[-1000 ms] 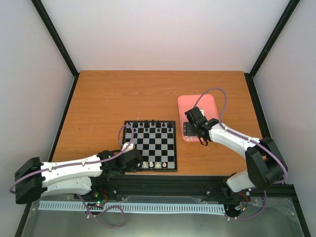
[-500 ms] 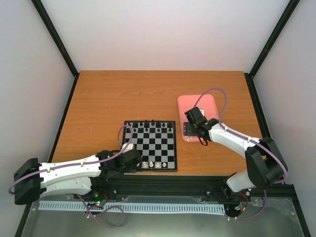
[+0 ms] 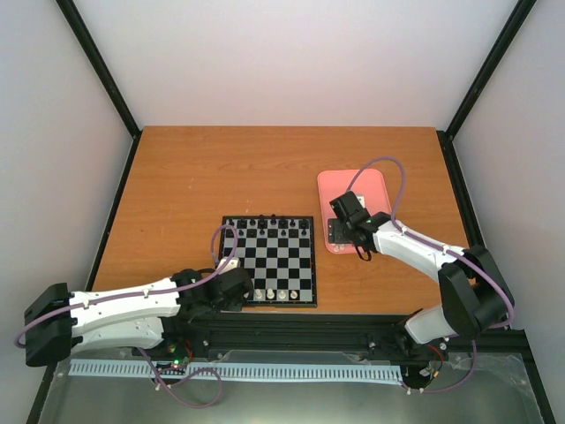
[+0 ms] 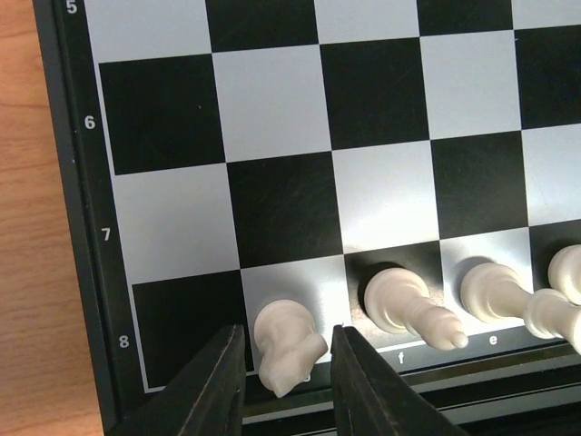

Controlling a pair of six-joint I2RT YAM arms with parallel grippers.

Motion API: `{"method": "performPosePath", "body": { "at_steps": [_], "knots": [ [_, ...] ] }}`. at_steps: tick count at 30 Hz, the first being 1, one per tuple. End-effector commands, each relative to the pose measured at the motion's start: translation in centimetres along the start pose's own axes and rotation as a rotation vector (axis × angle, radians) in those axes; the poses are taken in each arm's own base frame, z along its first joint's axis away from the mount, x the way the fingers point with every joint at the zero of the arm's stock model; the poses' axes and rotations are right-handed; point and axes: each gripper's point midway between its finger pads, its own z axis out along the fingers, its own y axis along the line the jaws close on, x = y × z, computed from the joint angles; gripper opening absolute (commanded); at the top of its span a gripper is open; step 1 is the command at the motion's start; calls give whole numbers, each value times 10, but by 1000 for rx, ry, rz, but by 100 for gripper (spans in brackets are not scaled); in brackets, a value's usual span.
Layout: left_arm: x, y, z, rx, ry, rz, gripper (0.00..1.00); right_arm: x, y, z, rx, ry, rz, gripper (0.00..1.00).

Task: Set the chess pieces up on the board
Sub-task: Place the chess piece on the chessboard, then pick up the chess piece from the storage box.

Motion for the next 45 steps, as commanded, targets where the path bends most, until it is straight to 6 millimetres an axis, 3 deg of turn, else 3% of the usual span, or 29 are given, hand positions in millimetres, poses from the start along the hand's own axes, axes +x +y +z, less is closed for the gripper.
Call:
{"method": "performPosePath", "body": {
  "at_steps": [1,14,28,34,38,45],
  "knots": [
    [-2,-8,-7,21,-1,20,32,-4,2,0,12,-13,-8,100],
    [-13,-5,-22,22,-47,15,42,-3,3,0,10,-10,-17,100],
    [-49,-10,-53,10,-177,30,49,-8,-1,-4,36,-28,-24,100],
    [-77,-13,-76,10,-304,58,62,-12,-2,-9,40,-34,-24,100],
    [-94,-21,-87,30,-377,87,79,-15,-1,-13,35,-34,-8,100],
    [-117,-36,-96,21,-479,153,99,-18,-3,-14,55,-24,15,100]
  ]
}}
